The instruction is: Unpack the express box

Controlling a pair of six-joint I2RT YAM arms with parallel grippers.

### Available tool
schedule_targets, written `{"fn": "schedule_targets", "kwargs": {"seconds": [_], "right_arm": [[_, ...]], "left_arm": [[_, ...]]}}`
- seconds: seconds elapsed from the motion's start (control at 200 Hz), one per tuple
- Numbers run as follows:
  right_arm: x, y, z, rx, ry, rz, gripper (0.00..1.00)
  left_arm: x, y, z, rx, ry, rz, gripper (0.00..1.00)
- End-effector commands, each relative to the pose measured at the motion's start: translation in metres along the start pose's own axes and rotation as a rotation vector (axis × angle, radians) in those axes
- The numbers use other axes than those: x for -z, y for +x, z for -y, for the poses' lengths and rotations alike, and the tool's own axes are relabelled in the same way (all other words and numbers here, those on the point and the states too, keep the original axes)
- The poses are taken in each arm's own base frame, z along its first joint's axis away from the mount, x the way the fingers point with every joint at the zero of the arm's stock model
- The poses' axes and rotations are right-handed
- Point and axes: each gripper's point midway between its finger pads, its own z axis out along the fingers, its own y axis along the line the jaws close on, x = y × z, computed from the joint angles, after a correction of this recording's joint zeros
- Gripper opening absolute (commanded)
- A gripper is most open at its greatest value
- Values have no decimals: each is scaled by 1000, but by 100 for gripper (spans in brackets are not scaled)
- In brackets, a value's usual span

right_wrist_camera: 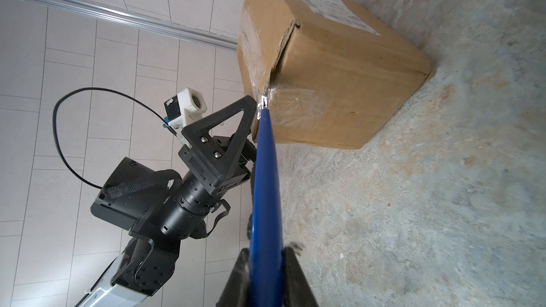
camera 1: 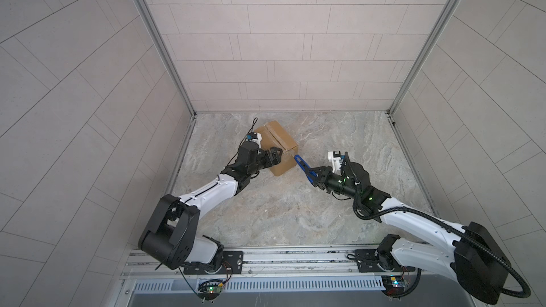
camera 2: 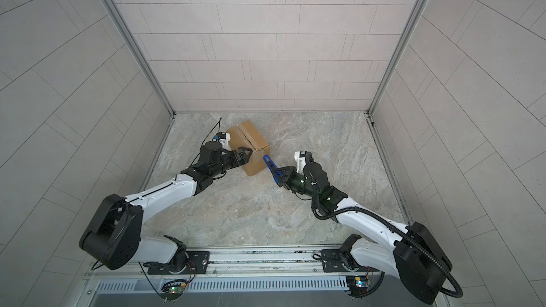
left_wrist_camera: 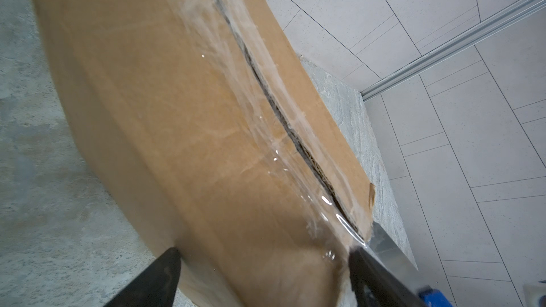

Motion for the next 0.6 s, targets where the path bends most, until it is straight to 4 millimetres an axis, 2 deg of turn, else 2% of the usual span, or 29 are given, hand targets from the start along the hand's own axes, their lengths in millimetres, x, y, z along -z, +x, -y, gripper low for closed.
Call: {"fn": "schedule_targets", "kwargs": {"seconds": [0.0, 0.255, 0.596], "right_arm": [[0, 3, -44, 6, -183, -16, 0], [-6, 5, -45, -31, -206, -33, 0], [1, 5, -51, 6, -199, -28, 0]], "left_arm": [[1, -2, 15, -12, 51, 1, 92], [1, -2, 14, -11, 49, 1, 91], [2, -4, 16, -18, 49, 5, 92]]}}
